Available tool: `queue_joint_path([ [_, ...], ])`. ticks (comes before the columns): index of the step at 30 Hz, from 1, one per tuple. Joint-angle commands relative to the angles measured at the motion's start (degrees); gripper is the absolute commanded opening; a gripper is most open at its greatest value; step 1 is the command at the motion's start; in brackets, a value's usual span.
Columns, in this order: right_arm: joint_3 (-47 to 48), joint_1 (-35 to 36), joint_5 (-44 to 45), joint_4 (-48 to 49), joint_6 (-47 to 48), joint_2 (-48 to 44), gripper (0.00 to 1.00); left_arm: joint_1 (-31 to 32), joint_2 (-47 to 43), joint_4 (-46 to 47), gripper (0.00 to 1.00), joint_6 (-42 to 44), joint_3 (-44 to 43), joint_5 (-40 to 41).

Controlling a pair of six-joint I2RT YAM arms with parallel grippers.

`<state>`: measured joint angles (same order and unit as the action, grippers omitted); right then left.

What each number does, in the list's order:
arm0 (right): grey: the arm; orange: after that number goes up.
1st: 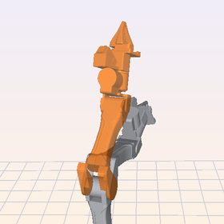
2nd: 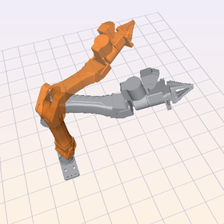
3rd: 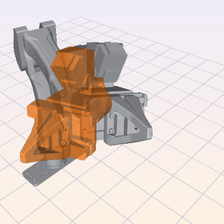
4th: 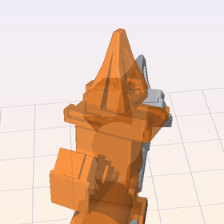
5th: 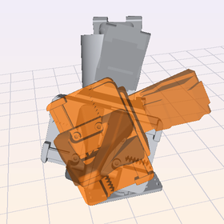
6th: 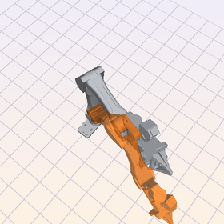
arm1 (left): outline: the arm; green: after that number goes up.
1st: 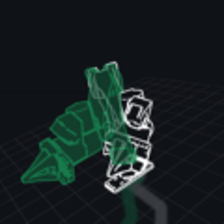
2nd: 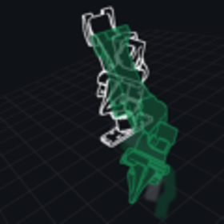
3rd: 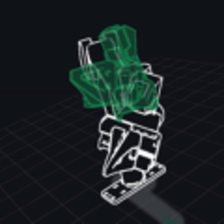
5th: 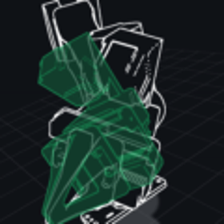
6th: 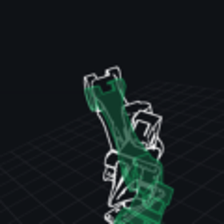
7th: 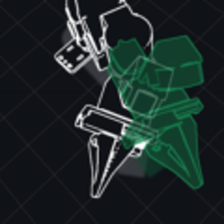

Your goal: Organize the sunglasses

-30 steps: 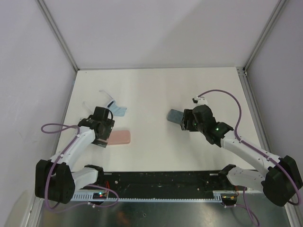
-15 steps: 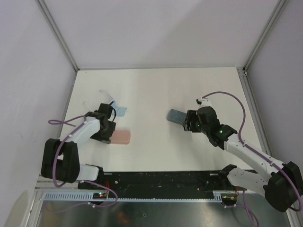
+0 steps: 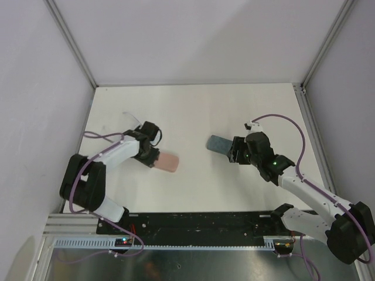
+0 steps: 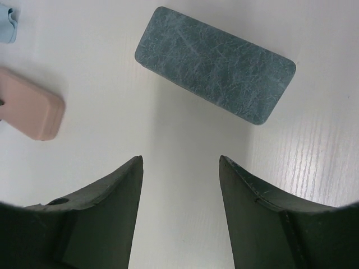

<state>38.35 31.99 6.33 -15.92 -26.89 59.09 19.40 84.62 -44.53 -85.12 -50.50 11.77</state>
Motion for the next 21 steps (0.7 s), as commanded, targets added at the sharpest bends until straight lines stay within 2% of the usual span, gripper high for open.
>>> queue_joint_path([
  [1,0.1,-0.3,-1.2,1.7,0.8,-0.5,0.61,8.7,7.4,3.3,0.38,2.6,-5.6,-1.8],
  [6,0.1,-0.5,-1.0,0.5,1.4,-1.7,0.62,17.8,14.5,5.2,0.41,4.5,-13.0,-1.5],
  [9,0.1,-0.6,-1.7,0.3,1.9,-1.8,0.63,21.8,15.3,5.3,0.43,6.3,-16.4,0.4],
  [11,0.1,-0.7,-2.9,0.7,2.5,-1.5,0.70,22.7,12.9,5.2,0.47,6.7,-16.5,2.2],
  [12,0.1,-0.7,-3.7,1.4,3.4,-1.2,0.77,22.5,11.4,5.2,0.49,6.9,-15.5,3.2],
  [13,0.1,-0.6,-5.3,2.0,4.1,-0.9,0.88,22.1,8.9,5.2,0.54,7.5,-14.2,3.9],
  [14,0.1,-0.5,-6.7,3.2,5.5,-0.4,0.94,20.9,6.9,5.3,0.58,8.1,-13.0,4.3],
  [18,0.4,0.4,-12.9,8.7,10.4,2.7,0.99,14.9,-3.2,5.3,0.79,15.4,-8.1,3.9],
  [21,2.3,2.8,-13.6,12.1,12.8,7.0,0.99,10.1,-11.4,5.5,0.89,21.4,-4.3,4.5],
])
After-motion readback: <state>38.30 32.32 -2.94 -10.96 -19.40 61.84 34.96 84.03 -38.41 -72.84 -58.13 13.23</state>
